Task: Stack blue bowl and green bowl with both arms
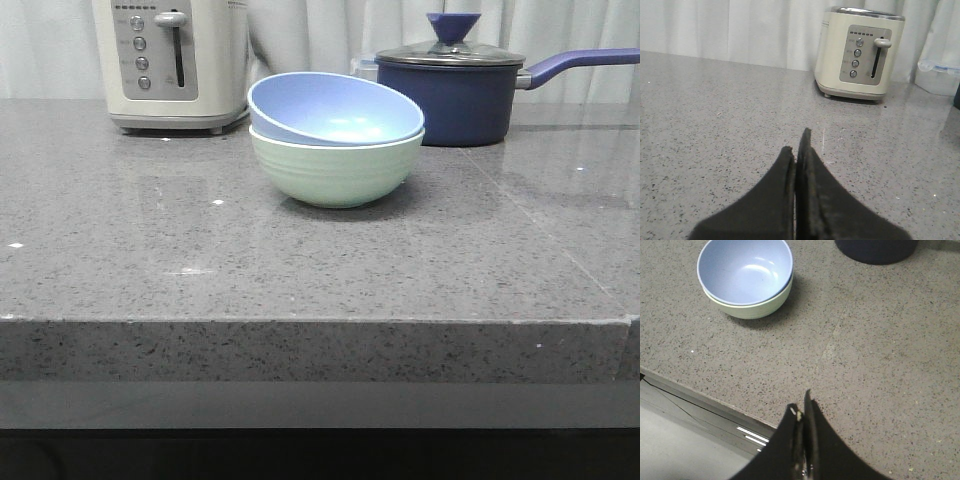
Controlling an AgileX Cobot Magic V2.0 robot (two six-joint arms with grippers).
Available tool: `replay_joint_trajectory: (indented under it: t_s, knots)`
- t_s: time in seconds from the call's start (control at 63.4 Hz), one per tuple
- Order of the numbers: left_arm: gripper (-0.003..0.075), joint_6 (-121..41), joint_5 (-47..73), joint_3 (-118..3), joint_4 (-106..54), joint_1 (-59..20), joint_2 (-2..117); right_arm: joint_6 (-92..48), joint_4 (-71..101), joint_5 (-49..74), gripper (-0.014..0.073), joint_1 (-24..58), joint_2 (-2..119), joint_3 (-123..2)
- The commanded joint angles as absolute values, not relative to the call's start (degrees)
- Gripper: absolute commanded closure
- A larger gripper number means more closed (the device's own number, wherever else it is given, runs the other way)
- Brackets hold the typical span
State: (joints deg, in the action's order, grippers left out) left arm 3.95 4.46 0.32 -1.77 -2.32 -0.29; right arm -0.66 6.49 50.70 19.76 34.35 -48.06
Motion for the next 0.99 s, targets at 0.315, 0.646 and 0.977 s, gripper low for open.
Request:
replay_joint_trajectory:
  t_s: [0.315,0.646,0.977]
  knots:
    - [0.0740,3.68,-0.61,0.60,-2.26,-2.40,-1.22,-0.82,6.02,46.93,0.0648,19.62,34.35,-49.38]
    - [0.0740,3.68,-0.61,0.60,-2.26,-2.40,-1.22,-0.82,6.02,46.93,0.0648,19.62,34.35,-49.38]
    - [0.0740,3.68,-0.61,0.60,-2.26,-2.40,-1.22,-0.82,4.87,44.77,0.0648,16.77,32.27,-46.86]
